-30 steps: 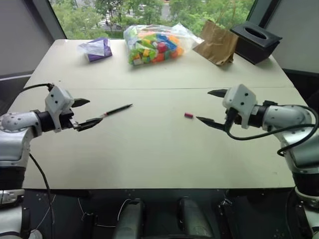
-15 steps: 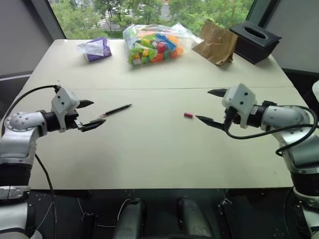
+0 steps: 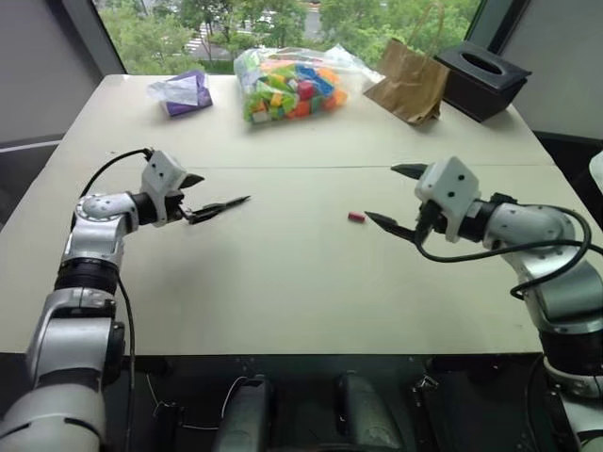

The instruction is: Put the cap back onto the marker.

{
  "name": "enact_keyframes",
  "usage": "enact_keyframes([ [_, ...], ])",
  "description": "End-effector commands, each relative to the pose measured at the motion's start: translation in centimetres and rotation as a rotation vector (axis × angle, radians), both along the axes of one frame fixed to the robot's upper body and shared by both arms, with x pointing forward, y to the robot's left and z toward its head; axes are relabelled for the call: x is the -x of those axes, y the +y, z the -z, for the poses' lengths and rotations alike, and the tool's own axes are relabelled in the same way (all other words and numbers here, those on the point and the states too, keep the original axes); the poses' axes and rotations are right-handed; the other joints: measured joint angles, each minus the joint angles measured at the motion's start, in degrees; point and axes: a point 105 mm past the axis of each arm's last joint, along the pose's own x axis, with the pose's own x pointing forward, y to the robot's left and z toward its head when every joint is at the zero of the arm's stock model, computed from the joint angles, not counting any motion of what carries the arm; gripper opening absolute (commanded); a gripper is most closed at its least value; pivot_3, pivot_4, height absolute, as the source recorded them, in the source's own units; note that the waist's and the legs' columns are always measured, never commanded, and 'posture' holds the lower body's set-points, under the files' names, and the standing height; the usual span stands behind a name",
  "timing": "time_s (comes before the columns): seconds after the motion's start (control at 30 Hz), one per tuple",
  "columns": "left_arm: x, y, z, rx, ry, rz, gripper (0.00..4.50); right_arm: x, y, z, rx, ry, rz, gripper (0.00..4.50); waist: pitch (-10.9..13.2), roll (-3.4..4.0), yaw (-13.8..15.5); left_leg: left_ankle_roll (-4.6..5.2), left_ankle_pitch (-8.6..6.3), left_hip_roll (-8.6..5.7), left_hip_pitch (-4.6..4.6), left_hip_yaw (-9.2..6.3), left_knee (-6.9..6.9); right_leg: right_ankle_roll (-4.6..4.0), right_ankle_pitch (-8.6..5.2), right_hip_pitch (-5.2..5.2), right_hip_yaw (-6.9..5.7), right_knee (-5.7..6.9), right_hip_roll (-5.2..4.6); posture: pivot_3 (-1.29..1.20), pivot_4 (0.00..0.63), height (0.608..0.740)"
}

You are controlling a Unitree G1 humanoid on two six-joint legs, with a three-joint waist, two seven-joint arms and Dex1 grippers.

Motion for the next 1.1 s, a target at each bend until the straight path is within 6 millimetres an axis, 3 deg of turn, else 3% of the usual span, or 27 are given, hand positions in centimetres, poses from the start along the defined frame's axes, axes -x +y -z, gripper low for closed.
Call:
enact_keyframes([
  [0.03, -0.6, -0.1, -0.1, -0.02, 0.005, -0.004, 4.5, 0.7, -0.1, -1.4, -0.018, -0.07, 0.02, 4.47, 0.0, 0.0, 0.0, 0.0, 0.0, 0.0, -0.01, 0.0, 0.0, 0.0, 0.0, -0.01, 0.0, 0.0, 0.01, 0.0, 0.15, 0.74],
  [0.47, -1.7, -0.6, 2.3, -0.049, 0.123, -0.081, 4.5, 1.7, -0.6, -1.1, -0.042, -0.089, 0.095, 4.47, 0.0, -0.03, 0.1, 0.0, 0.0, -0.01, -0.07, -0.02, 0.11, 0.01, 0.01, -0.02, -0.02, 0.07, 0.01, 0.0, 0.15, 0.74],
  [0.8, -1.1, -0.9, 4.4, -0.074, 0.24, -0.07, 4.5, 1.9, -0.8, -1.4, -0.037, -0.107, 0.113, 4.47, 0.0, -0.05, 0.1, 0.01, 0.0, -0.01, -0.06, -0.03, 0.15, 0.01, 0.01, -0.02, -0.01, 0.11, 0.01, 0.0, 0.15, 0.74],
  [0.9, -0.8, -0.7, 5.0, -0.087, 0.269, -0.075, 3.62, 1.9, -0.9, -1.5, -0.035, -0.109, 0.118, 4.5, 0.0, -0.05, 0.0, 0.01, 0.0, -0.01, -0.05, -0.02, 0.15, 0.01, 0.01, -0.02, -0.01, 0.12, 0.01, 0.0, 0.15, 0.74],
  [1.1, -0.6, -0.6, 5.3, -0.091, 0.285, -0.07, 0.56, 2.0, -1.1, -1.6, -0.031, -0.109, 0.123, 4.5, -0.1, -0.05, 0.0, 0.01, 0.0, -0.01, 0.11, -0.02, 0.15, 0.01, 0.01, 0.1, 0.0, 0.19, 0.01, 0.0, 0.15, 0.74],
])
